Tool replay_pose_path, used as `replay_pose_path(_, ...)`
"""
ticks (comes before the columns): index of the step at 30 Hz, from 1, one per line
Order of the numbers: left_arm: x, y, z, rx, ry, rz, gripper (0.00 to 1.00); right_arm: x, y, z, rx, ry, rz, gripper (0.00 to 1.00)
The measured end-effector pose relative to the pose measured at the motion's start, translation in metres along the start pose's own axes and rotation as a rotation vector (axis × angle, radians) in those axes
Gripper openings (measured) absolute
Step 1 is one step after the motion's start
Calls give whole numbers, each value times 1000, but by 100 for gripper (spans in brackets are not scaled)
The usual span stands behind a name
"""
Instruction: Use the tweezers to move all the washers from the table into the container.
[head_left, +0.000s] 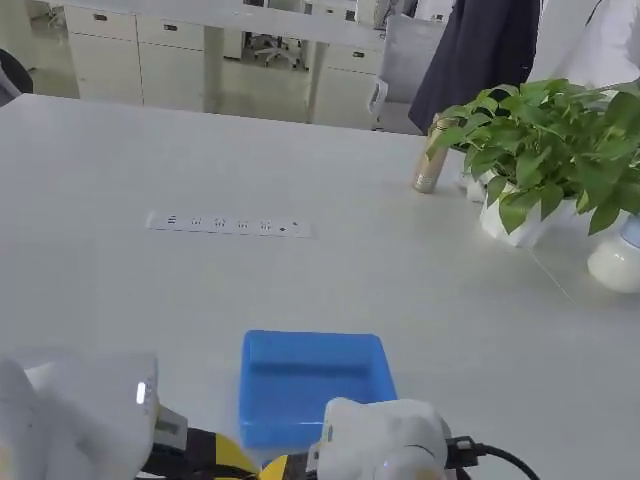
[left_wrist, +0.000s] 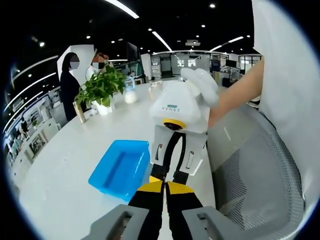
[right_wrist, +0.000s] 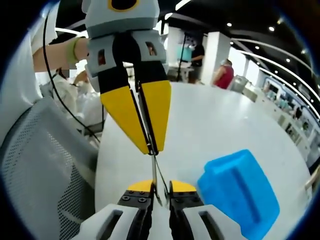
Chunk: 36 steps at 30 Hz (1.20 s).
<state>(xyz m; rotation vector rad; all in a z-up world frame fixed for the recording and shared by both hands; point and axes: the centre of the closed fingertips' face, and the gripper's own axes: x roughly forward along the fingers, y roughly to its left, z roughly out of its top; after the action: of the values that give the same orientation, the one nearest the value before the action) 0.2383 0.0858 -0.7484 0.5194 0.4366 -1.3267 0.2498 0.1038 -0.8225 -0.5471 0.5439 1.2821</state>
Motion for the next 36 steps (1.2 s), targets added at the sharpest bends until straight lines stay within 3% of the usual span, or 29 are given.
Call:
replay_pose_path(7,4,4,0,13,2,-10,0,1,-5,-2,-1,-2,-25,7)
replay_pose_path(13,9,5,-2,10,16,-34,0,5,-2,-4,50,-18,0,8)
replay_pose_path(23,7,6,7,27,-6,-45,0,0,-8,-3,57,-37,-42,8)
replay_pose_path(27,12,7,-1,36,27,-55,0,5,-9,-9,75,-27,-33,8)
replay_pose_path(36,13,13,2,33,11,-48,0,3,-12,-10,88,-30,-39,8)
